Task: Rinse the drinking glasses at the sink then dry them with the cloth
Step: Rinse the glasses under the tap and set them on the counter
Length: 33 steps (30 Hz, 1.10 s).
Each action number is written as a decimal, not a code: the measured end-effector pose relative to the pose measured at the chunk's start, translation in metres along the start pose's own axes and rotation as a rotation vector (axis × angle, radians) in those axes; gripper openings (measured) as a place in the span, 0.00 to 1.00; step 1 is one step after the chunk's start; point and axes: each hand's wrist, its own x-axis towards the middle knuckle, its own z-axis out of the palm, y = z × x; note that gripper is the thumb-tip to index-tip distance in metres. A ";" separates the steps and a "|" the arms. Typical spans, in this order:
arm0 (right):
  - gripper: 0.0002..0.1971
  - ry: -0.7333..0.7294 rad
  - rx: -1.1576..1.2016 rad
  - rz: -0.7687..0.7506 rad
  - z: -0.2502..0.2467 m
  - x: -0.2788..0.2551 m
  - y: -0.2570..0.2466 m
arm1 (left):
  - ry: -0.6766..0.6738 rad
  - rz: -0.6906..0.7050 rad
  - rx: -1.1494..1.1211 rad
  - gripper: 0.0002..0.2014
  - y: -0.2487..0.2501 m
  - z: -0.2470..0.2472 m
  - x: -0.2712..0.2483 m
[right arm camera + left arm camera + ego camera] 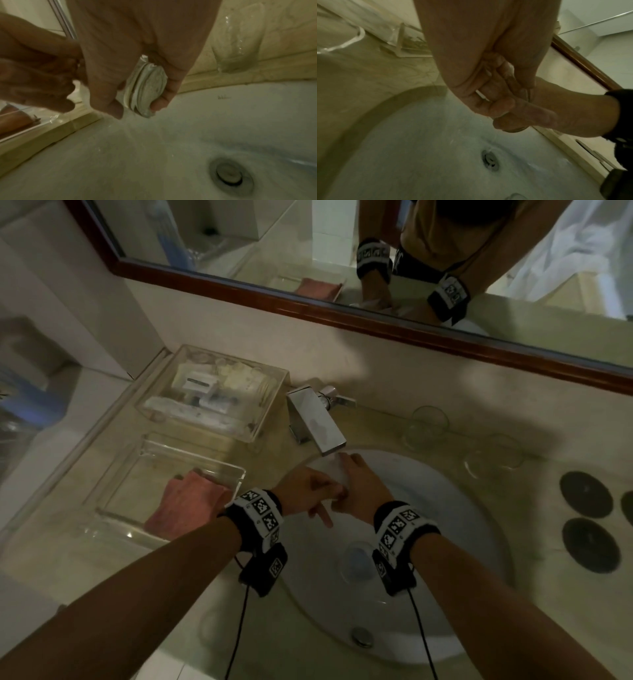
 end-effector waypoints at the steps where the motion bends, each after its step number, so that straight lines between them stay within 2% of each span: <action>1: 0.50 -0.014 -0.022 -0.012 -0.001 0.002 0.000 | 0.004 -0.025 -0.056 0.12 0.000 -0.001 0.001; 3: 0.54 -0.027 0.009 -0.036 -0.001 0.005 0.000 | 0.003 -0.033 -0.115 0.12 0.001 -0.001 0.004; 6: 0.53 -0.050 0.151 -0.017 -0.005 0.004 -0.001 | -0.063 0.022 0.055 0.10 0.000 -0.001 0.002; 9: 0.48 -0.074 0.209 0.000 -0.010 0.002 0.001 | -0.114 0.057 0.332 0.17 0.000 -0.002 0.002; 11: 0.48 -0.110 0.189 0.007 -0.012 0.002 0.003 | -0.147 0.120 0.707 0.19 0.001 -0.008 0.005; 12: 0.48 -0.125 0.173 0.003 -0.012 0.002 0.003 | -0.169 0.155 0.853 0.18 0.002 -0.011 0.006; 14: 0.48 -0.161 0.212 0.014 -0.012 0.001 0.003 | -0.183 0.198 0.950 0.14 0.000 -0.015 0.009; 16: 0.49 -0.132 0.244 0.022 -0.009 0.002 0.003 | -0.167 0.170 0.818 0.12 -0.003 -0.016 0.010; 19: 0.50 -0.035 0.157 0.001 0.000 0.002 0.004 | -0.095 0.172 0.628 0.10 -0.007 -0.016 0.014; 22: 0.38 0.032 0.120 -0.040 0.006 -0.001 0.006 | -0.045 0.136 0.444 0.09 -0.008 -0.010 0.017; 24: 0.41 0.084 0.124 -0.023 0.007 0.001 0.006 | -0.028 0.090 0.321 0.08 -0.005 -0.006 0.018; 27: 0.45 0.113 0.201 -0.034 0.003 -0.002 0.003 | -0.019 0.113 0.269 0.10 -0.004 -0.006 0.015; 28: 0.45 0.111 0.231 -0.046 0.002 -0.001 0.001 | -0.041 0.136 0.340 0.12 -0.003 -0.008 0.013; 29: 0.44 0.091 0.243 -0.032 0.000 -0.001 0.001 | -0.068 0.173 0.507 0.15 -0.003 -0.012 0.011; 32: 0.48 0.000 0.225 -0.007 -0.007 0.000 -0.002 | -0.144 0.221 1.256 0.23 0.001 -0.026 0.009; 33: 0.50 -0.030 0.197 -0.008 -0.006 0.000 -0.001 | -0.152 0.226 1.398 0.23 0.002 -0.028 0.010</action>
